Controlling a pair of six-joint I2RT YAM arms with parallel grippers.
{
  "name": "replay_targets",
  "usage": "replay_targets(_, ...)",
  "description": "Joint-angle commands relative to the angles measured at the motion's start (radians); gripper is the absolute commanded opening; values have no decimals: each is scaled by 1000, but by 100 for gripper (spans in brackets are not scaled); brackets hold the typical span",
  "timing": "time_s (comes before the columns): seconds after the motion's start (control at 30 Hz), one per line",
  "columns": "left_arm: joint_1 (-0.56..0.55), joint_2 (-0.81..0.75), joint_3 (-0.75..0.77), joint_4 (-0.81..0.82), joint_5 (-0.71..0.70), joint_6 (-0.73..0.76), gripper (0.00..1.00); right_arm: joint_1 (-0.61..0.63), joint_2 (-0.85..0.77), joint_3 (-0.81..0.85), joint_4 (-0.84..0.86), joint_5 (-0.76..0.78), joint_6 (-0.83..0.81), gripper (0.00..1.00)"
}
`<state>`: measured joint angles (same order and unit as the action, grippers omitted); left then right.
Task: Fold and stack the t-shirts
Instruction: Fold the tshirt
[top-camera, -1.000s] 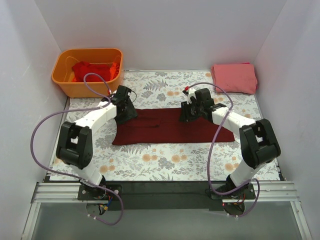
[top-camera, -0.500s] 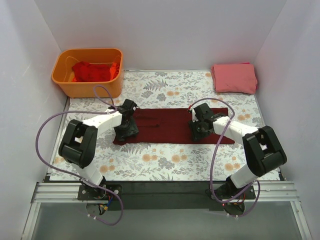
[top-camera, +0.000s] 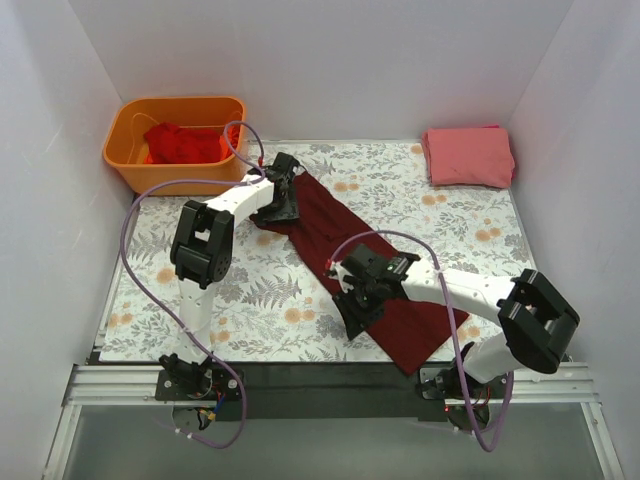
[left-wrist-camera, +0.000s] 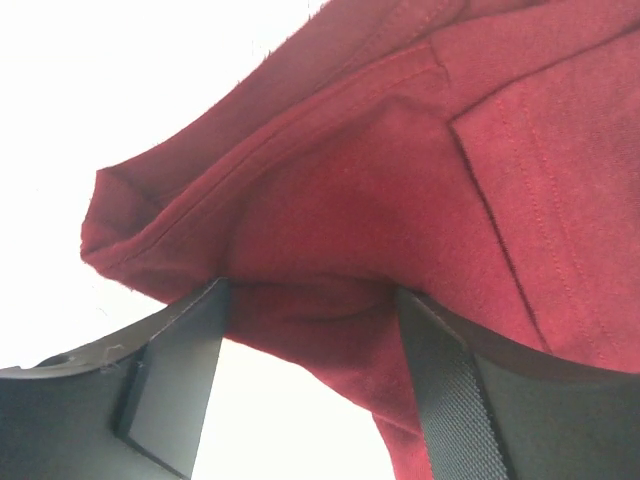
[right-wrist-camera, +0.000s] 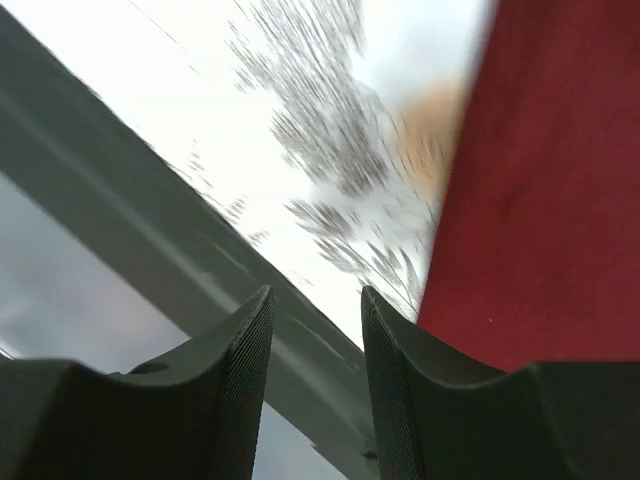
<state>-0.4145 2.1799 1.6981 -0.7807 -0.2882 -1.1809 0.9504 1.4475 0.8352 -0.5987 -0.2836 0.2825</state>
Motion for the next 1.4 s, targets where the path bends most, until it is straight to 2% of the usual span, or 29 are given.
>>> replay_targets(0.0,6,-67,23,70,-77,63,68,-30,-7,169,8,0,-17,47)
replay_targets(0.07,6,-130,15,122,-97,66,69,-67,14,244,17,-35,-78,47)
replay_targets(0.17,8,-270,-23,199,-124,72,76,-166,83,392,31,-110,-155,45)
replay_targets(0.3,6,-449,-86,228,-129,44,76,-281,210,531,106,-250,-204,36)
replay_targets(0.47,5,-701,-265,242,-49,-13,76,-320,439,691,246,-336,-200,32)
replay_targets(0.5,5,-741,-338,241,-25,-20,76,-320,471,709,264,-348,-197,32)
replay_targets(0.57,5,-840,-443,247,0,-34,76,-320,560,764,329,-351,-177,32)
replay_targets(0.7,3,-957,-558,245,32,-51,76,-322,695,844,418,-303,-154,33)
replay_targets(0.87,3,-1020,-681,229,78,-75,76,-341,858,918,485,-217,-105,33)
replay_targets(1.1,5,-1040,-736,213,77,-111,76,-505,978,985,542,-115,81,33)
replay_targets(1.23,3,-1033,-753,224,86,-115,76,-601,1010,1036,579,-159,162,34)
replay_targets(1.37,3,-1011,-758,216,104,-121,76,-637,979,1087,580,-268,144,37)
